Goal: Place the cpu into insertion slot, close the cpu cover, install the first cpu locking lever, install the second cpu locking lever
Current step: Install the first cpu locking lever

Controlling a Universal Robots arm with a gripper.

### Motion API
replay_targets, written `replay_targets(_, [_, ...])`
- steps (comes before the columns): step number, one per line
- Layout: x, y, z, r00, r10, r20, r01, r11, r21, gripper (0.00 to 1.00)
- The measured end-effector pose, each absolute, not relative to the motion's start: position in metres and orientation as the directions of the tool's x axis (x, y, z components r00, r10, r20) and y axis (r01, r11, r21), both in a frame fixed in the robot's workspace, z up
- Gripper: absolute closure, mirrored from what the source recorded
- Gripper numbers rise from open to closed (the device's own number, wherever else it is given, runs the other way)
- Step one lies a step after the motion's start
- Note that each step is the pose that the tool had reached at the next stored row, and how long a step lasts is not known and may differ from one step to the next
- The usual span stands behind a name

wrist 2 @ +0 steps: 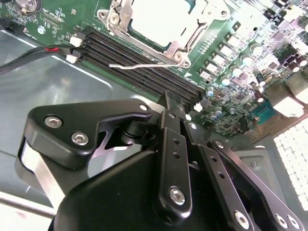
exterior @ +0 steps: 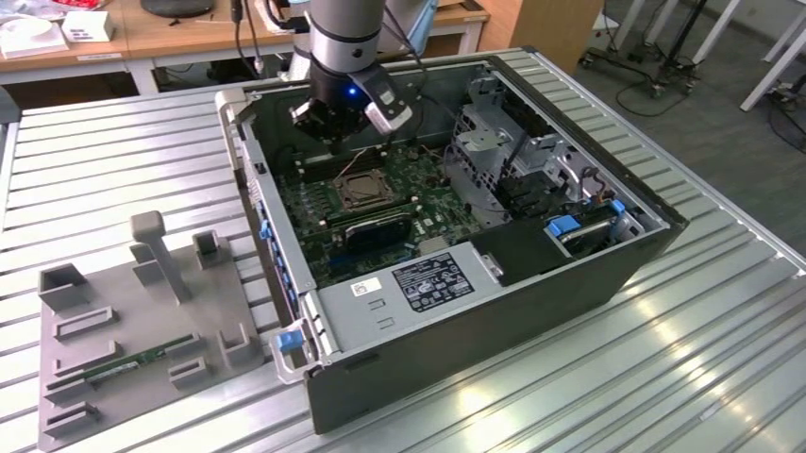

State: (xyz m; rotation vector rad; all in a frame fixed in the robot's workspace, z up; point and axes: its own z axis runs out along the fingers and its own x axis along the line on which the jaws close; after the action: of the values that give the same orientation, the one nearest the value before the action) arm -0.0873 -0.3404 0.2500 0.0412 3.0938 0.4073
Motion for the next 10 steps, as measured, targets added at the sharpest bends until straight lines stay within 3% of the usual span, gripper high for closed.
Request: replay_targets(10, [-0.071, -0.340, 0.238, -1.000, 0.029, -0.010, 0.025, 0.966, 0.259, 0.89])
